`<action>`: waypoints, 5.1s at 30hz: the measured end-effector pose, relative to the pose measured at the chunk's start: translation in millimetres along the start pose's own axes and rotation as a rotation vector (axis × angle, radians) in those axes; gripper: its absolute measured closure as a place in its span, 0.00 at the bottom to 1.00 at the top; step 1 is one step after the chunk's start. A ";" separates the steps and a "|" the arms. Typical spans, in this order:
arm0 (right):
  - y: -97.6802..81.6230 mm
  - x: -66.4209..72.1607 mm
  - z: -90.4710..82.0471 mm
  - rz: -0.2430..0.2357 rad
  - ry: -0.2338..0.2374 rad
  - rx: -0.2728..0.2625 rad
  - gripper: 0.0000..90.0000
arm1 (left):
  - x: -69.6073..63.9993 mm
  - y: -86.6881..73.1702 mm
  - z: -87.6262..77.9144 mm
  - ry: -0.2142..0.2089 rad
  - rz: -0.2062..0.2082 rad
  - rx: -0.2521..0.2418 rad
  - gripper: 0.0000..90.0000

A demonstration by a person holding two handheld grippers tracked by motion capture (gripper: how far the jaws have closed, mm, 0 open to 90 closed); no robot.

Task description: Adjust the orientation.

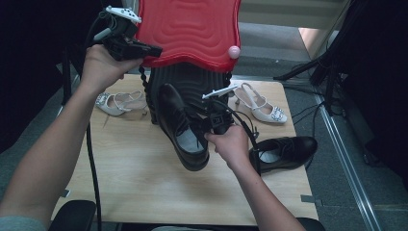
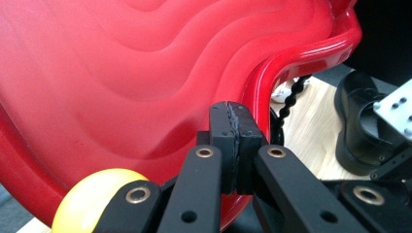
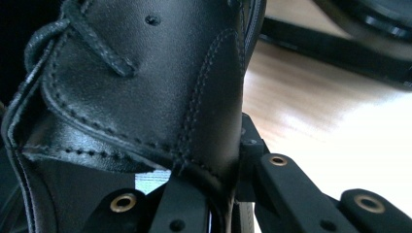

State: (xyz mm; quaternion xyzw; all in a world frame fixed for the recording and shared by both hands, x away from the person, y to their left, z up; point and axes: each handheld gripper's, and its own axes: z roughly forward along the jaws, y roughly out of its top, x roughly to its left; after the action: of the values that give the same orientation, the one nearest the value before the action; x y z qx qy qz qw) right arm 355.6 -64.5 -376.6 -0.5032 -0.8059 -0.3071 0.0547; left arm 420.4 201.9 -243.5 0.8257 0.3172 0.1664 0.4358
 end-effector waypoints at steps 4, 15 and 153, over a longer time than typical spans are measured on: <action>9.5 -1.3 1.9 0.021 -0.004 -0.020 0.97 | -0.3 -0.4 -0.1 0.001 -0.004 0.000 1.00; 34.3 -7.3 12.9 0.088 -0.057 -0.059 0.97 | -1.1 -1.5 0.4 0.009 -0.010 -0.007 1.00; 13.7 30.2 39.1 -0.010 0.005 -0.376 0.75 | -0.2 -1.9 3.3 0.052 -0.032 0.018 1.00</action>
State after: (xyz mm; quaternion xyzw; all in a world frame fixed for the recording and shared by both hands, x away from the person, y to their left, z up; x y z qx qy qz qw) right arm 361.1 -15.3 -390.1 -0.4998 -0.7367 -0.4537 -0.0397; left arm 421.4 200.5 -246.9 0.8198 0.3430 0.1782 0.4225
